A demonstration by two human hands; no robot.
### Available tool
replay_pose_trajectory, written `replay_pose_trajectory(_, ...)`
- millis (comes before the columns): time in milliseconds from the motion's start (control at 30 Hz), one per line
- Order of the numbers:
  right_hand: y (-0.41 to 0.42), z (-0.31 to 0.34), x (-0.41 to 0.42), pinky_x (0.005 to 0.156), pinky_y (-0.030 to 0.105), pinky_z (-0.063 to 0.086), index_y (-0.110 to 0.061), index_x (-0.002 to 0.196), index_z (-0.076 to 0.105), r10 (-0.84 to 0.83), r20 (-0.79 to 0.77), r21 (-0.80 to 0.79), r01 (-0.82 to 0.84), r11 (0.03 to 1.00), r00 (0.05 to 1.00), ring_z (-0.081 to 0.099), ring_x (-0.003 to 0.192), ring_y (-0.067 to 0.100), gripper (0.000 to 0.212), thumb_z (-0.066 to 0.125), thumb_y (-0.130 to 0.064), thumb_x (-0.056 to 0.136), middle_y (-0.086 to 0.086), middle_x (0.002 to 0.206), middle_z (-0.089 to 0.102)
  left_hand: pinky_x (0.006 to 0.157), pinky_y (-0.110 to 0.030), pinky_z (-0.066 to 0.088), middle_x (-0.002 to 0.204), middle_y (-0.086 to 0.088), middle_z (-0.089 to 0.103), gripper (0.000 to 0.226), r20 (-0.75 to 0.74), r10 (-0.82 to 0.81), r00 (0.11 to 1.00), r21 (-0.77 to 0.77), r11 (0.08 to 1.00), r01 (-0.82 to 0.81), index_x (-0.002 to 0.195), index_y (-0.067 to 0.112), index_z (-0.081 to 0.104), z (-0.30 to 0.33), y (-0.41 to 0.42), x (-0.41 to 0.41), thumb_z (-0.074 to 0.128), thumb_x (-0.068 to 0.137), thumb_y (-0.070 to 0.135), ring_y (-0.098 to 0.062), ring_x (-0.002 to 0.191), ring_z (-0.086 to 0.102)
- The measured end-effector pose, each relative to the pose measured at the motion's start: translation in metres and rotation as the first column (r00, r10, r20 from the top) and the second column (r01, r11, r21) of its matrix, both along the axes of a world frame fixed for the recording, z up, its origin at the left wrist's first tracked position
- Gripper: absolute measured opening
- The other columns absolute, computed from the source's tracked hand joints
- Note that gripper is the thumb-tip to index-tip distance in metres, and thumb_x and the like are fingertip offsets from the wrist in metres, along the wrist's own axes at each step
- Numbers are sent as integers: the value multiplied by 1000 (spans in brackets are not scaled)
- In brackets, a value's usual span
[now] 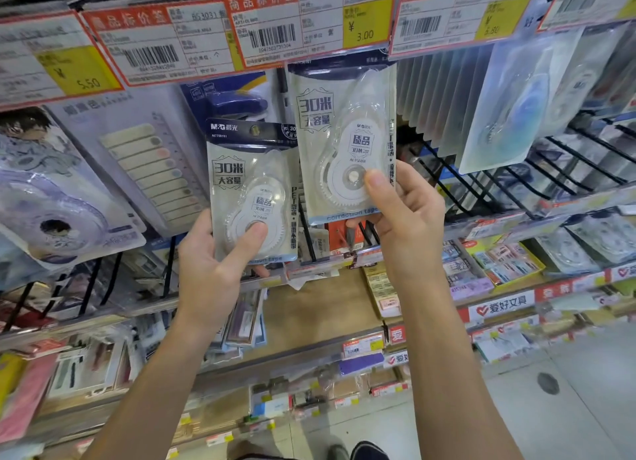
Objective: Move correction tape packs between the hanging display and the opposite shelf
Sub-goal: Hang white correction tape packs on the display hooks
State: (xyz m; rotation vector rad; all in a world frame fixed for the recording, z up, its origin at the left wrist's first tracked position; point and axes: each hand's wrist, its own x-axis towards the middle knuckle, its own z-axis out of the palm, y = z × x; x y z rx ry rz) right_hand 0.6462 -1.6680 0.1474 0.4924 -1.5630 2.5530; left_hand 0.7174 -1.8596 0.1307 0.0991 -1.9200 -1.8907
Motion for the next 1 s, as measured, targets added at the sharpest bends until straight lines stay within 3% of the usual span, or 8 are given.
replay_pose_trajectory(133,2,-1,0,75,29,57,-9,116,67,2,13,4,-2,1000,1000,72,98,24,24,61,-15,94,11,109,74,49,-30,56,111,-7,72,29,-4,2,1000,-11,1000,-2,117,17,63,-1,-1,1,69,89,16,-27,89,72)
replay_pose_trajectory(367,-4,3,3,80,33,58,-4,120,65,-16,-66,73,21,997,998,72,102,29,26,62,-14,96,15,111,74,48,-31,56,108,-7,73,33,-3,21,1000,-12,1000,-21,119,12,62,0,1,3,66,86,18,-27,85,72)
replay_pose_trajectory(567,-1,4,0,74,29,59,-8,117,65,8,-37,24,-8,1000,999,73,96,24,23,62,-16,96,9,107,75,48,-29,56,106,-5,74,34,-4,31,999,-20,999,-31,119,12,62,3,1,6,65,86,17,-21,82,73)
replay_pose_trajectory(667,5,0,-1,79,30,59,-11,116,66,-2,-17,-4,2,1000,1000,73,99,23,22,63,-18,95,6,106,76,48,-27,55,104,-2,74,35,-2,41,999,-14,999,-41,119,12,61,6,2,8,65,85,16,-19,81,73)
replay_pose_trajectory(800,1,8,-2,71,31,59,-9,117,66,-23,-57,49,26,998,998,73,94,25,20,61,-14,98,11,107,75,48,-29,56,105,-3,74,33,8,39,999,-39,998,-39,117,14,62,6,3,8,66,85,18,-20,81,73)
replay_pose_trajectory(933,0,13,-5,81,40,59,-10,116,67,-40,-68,45,43,998,997,72,100,27,21,62,-17,97,11,110,74,48,-29,56,106,-2,74,33,2,28,1000,-55,998,-28,118,15,62,7,4,7,65,86,19,-21,84,74)
replay_pose_trajectory(1000,-1,11,-3,73,34,59,-12,114,67,-22,-54,40,24,999,998,73,97,25,19,62,-16,96,10,108,75,47,-29,55,106,-2,74,33,-4,26,1000,-51,998,-26,119,12,62,7,3,7,65,87,17,-22,83,74)
